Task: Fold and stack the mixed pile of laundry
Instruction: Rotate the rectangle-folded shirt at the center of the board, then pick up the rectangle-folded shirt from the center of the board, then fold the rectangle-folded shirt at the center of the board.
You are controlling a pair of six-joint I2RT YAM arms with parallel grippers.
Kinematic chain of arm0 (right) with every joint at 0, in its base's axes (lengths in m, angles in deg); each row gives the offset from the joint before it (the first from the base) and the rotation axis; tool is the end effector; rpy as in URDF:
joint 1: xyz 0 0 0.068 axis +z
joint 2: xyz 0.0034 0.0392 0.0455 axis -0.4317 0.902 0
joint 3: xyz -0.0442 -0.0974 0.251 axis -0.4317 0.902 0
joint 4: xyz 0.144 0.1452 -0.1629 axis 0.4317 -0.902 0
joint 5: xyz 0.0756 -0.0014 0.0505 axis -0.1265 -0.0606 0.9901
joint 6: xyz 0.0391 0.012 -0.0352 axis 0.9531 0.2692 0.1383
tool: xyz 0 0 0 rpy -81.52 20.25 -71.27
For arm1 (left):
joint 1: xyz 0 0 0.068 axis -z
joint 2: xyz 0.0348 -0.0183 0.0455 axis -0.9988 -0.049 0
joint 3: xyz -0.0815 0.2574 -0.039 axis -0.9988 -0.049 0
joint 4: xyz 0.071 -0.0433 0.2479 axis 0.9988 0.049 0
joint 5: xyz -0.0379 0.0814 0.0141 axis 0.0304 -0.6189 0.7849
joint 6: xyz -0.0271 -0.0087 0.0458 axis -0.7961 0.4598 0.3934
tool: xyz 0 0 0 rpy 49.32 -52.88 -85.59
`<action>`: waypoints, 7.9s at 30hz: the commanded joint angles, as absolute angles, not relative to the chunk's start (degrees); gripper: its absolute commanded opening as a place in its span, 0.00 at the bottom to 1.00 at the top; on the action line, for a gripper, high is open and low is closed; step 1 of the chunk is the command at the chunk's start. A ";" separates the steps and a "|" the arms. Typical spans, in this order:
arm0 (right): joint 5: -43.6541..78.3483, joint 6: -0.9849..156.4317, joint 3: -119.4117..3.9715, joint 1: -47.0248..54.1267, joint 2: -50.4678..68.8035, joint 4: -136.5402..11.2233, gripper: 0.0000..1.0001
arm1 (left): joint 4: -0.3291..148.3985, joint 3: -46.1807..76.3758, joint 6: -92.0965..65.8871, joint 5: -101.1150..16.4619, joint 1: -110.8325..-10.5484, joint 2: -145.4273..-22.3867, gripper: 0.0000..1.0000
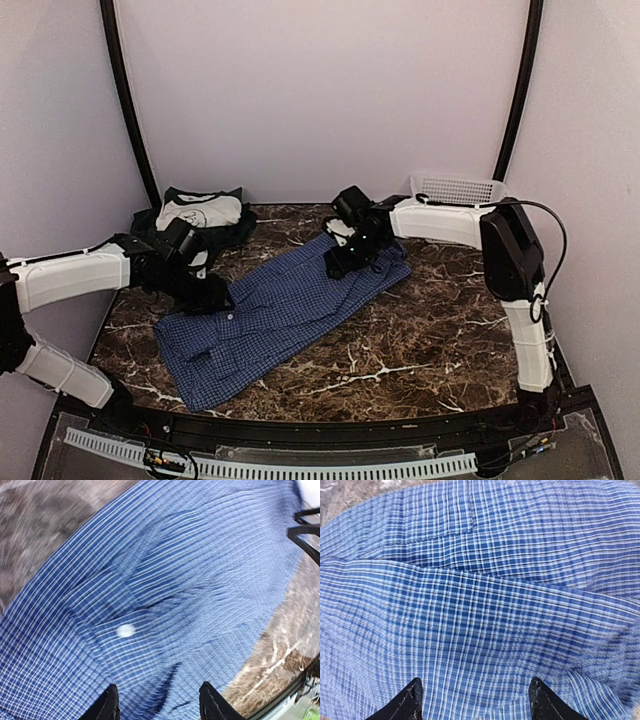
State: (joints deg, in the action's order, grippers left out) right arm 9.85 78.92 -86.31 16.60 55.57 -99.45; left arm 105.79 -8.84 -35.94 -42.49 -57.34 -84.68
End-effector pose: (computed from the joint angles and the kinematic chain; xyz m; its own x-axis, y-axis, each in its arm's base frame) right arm 0.3581 0.3245 0.1858 -0.7332 -0.4763 -0.4852 -0.5758 0.8146 0.0704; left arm 0.2230 -0.1338 0.2157 -0.9196 -0.1174 -0.3749 0.0467 0.9149 -0.4009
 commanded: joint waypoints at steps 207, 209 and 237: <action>44.68 97.26 -48.32 -3.02 30.46 -66.87 0.00 | 62.57 7.77 -42.88 -18.85 -56.95 -114.59 0.00; 44.94 97.21 -50.44 -3.71 33.76 -66.13 0.00 | 61.81 9.69 -43.14 -18.27 -57.86 -117.40 0.00; 45.54 97.65 -62.79 -8.15 46.55 -65.13 0.36 | 61.01 20.87 -42.05 -19.39 -62.52 -130.15 0.33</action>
State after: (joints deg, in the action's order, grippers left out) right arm 44.80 97.98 -60.32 -6.86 46.85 -66.14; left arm 61.26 20.25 -42.47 -19.45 -60.73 -130.76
